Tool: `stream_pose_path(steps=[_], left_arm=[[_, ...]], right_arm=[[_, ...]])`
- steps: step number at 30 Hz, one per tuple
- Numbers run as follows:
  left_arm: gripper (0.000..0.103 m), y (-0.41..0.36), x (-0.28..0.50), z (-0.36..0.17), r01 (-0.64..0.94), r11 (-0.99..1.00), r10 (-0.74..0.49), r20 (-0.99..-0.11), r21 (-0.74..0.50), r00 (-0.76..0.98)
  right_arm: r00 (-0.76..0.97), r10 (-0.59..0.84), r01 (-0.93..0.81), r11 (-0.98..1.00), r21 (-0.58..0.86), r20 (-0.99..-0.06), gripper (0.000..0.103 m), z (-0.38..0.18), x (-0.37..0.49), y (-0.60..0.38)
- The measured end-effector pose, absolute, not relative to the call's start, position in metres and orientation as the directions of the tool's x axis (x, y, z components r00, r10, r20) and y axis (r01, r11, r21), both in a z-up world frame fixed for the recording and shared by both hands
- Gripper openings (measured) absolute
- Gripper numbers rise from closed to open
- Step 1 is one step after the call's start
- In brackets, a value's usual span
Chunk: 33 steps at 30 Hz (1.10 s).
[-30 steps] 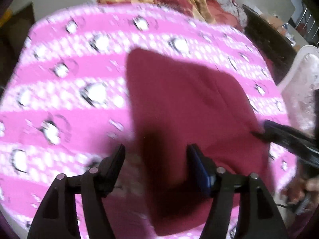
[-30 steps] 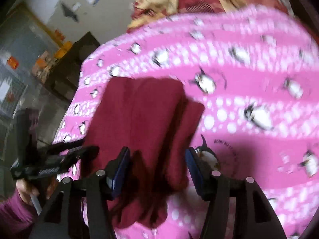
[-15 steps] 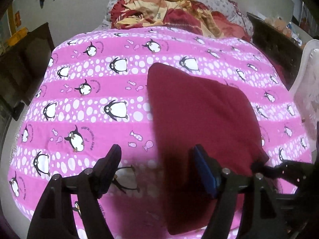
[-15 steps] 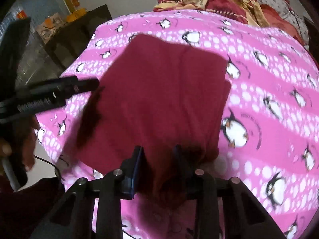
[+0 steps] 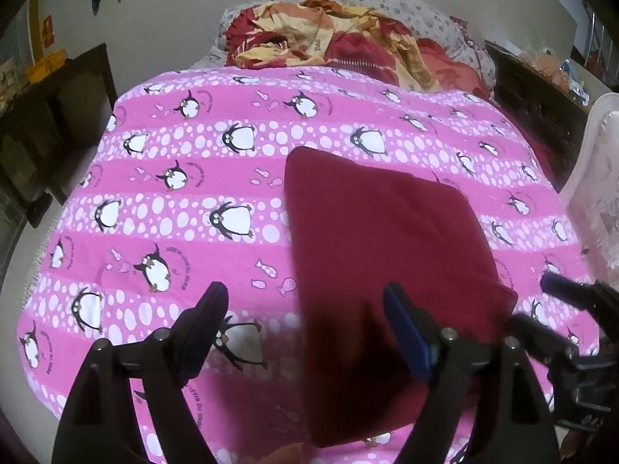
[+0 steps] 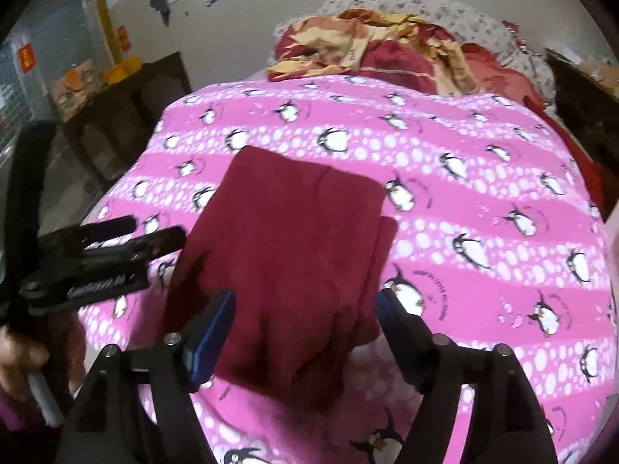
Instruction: Fold small clothes
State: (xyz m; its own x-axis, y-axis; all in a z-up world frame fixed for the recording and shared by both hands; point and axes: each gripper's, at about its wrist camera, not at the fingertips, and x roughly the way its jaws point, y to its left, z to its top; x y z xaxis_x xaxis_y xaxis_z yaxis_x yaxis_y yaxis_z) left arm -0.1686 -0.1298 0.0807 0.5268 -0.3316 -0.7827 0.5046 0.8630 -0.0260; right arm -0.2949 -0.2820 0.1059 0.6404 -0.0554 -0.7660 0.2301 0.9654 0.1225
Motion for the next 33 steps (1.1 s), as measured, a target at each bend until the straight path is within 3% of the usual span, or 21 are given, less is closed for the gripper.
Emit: stream_pose_path(steps=[33], left_arm=[[0.081, -0.129, -0.163, 0.075, 0.486, 0.874, -0.305, -0.795, -0.015, 0.524]], right_arm=[[0.598, -0.060, 0.302, 0.940, 0.156, -0.799, 0.085, 0.092, -0.276, -0.292]])
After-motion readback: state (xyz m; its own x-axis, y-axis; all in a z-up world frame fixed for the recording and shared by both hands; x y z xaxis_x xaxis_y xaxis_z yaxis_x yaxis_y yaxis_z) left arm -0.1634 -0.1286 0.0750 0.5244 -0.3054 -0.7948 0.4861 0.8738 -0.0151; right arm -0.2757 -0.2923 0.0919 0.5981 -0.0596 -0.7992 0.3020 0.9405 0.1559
